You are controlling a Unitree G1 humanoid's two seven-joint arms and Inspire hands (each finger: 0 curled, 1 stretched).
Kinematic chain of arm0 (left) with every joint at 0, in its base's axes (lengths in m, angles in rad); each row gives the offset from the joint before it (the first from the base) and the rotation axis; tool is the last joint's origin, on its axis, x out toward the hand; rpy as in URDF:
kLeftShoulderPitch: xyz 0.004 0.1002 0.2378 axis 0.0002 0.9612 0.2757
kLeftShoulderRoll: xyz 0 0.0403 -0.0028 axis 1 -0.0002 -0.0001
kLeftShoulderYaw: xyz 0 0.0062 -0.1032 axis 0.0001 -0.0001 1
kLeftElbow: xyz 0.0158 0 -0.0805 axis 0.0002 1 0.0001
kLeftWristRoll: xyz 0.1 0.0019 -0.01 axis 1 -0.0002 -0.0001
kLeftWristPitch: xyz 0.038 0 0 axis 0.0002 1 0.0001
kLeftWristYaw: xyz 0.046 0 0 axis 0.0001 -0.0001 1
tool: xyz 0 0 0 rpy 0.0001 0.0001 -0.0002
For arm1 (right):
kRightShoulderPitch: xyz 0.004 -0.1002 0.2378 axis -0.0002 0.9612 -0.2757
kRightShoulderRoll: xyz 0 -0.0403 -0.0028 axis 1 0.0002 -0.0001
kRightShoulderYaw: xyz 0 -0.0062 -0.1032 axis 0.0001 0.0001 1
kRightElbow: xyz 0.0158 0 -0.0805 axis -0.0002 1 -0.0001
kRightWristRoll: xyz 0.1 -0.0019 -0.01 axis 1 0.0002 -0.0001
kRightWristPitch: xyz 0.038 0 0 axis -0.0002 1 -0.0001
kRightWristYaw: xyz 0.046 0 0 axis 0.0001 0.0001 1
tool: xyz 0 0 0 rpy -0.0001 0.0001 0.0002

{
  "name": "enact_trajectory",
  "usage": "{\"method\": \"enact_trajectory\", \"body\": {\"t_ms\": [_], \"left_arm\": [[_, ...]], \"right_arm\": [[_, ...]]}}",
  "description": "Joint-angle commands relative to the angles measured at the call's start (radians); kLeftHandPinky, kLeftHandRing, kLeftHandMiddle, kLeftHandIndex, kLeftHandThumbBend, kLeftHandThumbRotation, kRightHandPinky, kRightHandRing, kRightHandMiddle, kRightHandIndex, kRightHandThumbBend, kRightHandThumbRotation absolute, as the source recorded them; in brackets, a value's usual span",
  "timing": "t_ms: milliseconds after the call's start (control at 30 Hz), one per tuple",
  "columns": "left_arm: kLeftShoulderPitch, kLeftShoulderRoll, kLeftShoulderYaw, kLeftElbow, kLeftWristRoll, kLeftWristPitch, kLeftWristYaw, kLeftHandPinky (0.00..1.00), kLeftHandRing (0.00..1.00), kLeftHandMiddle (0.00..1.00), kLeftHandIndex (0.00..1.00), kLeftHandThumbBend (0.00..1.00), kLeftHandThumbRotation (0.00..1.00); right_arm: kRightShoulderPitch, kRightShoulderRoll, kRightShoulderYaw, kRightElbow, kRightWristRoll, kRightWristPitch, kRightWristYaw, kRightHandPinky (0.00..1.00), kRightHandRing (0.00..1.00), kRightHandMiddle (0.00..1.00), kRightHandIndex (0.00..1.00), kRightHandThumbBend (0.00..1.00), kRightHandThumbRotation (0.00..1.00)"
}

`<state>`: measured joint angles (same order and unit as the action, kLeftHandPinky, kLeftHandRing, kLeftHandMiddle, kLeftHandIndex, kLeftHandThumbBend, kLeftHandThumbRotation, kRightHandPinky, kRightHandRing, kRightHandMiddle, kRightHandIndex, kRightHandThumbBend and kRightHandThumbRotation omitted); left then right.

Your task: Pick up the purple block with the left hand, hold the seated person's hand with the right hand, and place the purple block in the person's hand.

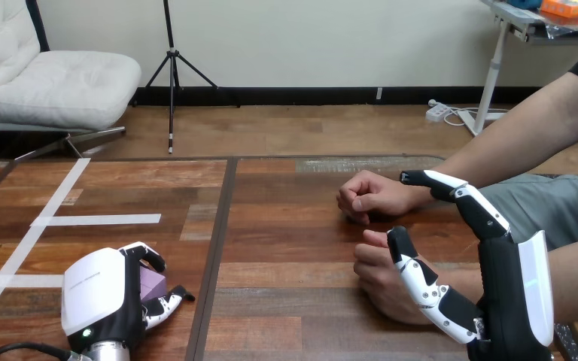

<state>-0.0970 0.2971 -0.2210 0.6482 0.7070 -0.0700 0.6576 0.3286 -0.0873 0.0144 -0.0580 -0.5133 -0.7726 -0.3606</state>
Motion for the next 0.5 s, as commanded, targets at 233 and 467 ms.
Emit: {"method": "enact_trajectory", "body": {"t_ms": [233, 467], "left_arm": [[-0.06, 0.012, -0.01, 0.026, -0.012, -0.067, 0.033, 0.3, 0.37, 0.44, 0.5, 0.46, 0.0], [-0.056, 0.013, -0.006, 0.028, -0.018, -0.092, 0.039, 0.32, 0.38, 0.45, 0.51, 0.47, 0.0]], "right_arm": [[-0.039, -0.01, -0.009, -0.04, 0.002, -0.006, 0.002, 0.75, 0.77, 0.74, 0.7, 0.41, 0.33], [-0.044, -0.012, -0.01, -0.034, 0.001, -0.013, 0.001, 0.75, 0.77, 0.74, 0.7, 0.41, 0.33]]}}
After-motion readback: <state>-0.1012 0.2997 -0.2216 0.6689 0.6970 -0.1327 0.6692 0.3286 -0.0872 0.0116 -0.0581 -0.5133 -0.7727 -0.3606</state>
